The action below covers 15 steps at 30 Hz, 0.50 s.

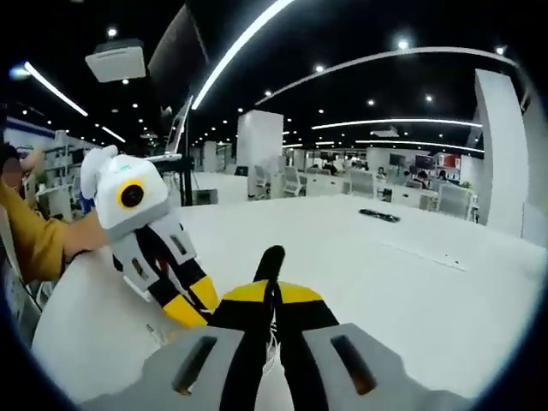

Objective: Peel open the Velcro strap on the desktop, arrange the wired earphones neatly onto it, and close the Velcro strap to secure them.

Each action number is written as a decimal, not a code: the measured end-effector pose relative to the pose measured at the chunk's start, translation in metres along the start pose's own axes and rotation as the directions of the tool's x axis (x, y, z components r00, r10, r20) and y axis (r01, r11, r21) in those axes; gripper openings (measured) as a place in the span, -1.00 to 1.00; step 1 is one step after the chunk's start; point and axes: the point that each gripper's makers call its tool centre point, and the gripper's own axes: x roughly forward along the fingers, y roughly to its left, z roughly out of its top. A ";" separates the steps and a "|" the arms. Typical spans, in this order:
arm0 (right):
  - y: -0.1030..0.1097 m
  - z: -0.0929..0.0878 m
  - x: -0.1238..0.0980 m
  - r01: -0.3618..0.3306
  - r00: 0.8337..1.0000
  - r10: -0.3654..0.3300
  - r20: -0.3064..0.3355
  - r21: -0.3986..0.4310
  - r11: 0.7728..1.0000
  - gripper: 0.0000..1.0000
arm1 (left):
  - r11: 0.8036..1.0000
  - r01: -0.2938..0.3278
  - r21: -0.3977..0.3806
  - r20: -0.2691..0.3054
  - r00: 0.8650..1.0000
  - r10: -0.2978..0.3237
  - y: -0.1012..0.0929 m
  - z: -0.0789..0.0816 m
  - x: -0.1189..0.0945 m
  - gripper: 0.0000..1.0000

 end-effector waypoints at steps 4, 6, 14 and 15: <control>0.007 0.002 -0.001 -0.028 1.000 0.028 0.010 -0.011 1.000 -0.86 | 1.000 0.001 -0.021 -0.001 1.000 -0.001 0.000 0.000 0.000 -0.88; 0.012 0.004 0.000 -0.043 0.999 0.043 0.009 -0.010 0.999 -0.82 | 1.000 0.000 -0.020 -0.001 1.000 0.000 0.000 -0.001 0.000 -0.88; 0.022 0.009 0.002 -0.054 0.998 0.053 -0.017 -0.085 0.995 -0.82 | 1.000 -0.006 -0.010 -0.008 1.000 0.006 0.002 -0.001 -0.001 -0.88; 0.022 0.011 0.002 -0.055 0.998 0.054 -0.013 -0.087 0.995 -0.83 | 1.000 -0.007 -0.009 -0.008 1.000 0.006 0.002 -0.001 -0.001 -0.88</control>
